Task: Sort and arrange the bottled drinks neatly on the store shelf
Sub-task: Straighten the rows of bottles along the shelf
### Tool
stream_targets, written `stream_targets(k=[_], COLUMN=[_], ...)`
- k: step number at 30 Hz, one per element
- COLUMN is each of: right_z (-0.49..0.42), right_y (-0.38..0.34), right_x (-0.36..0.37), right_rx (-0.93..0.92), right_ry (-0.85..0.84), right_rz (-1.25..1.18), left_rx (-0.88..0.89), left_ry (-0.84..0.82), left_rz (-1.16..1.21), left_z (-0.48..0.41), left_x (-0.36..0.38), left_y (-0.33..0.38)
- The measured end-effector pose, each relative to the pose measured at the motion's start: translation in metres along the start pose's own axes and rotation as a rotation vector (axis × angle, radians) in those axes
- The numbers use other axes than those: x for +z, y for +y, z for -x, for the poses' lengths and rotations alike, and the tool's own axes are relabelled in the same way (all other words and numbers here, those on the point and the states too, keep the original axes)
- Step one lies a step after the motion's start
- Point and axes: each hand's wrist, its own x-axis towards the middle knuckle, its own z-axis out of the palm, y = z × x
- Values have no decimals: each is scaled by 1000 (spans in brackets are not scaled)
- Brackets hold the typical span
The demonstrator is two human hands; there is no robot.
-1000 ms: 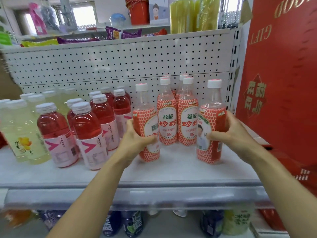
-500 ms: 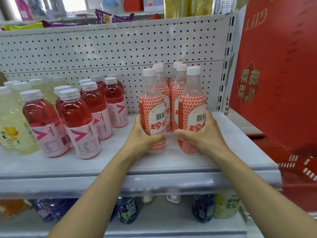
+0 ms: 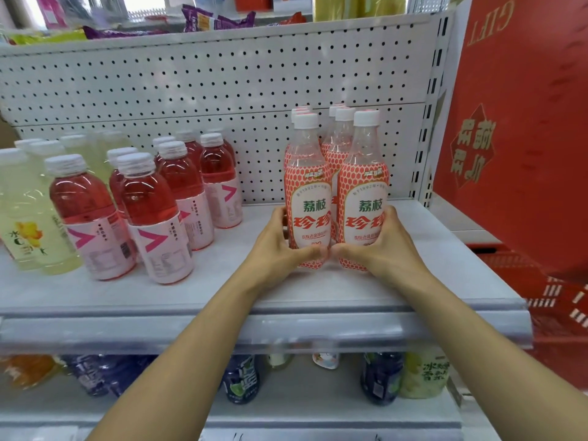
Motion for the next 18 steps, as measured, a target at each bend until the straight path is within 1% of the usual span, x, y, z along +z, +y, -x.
stream_targets(k=[6,9,10,11,13,15,16,18], right_z=[-2,0,2,4,11,21,26,33], right_y=[-2,-1,-1,0,-1,-10,-17,-36], right_x=[2,1,1,1,3,9,13,28], right_rx=[-3,-11,-19,-43,-141,-340,-469,-678], right_ry=[8,-20,-16,21,218,454,533,582], right_rz=[1,-14,-18,-6,81,135,137,140], left_rx=[29,25,28,31,43,80,112,189], left_ry=[-30,-42,-40,-35,-20,3,15,46], left_rz=[3,14,12,5,-13,-68,-116,-221], left_z=[-5,-4,-4,-4,-1,6,11,24], left_x=[2,0,0,0,-1,-6,-10,-25], left_y=[-4,-3,-2,-1,1,3,3,1])
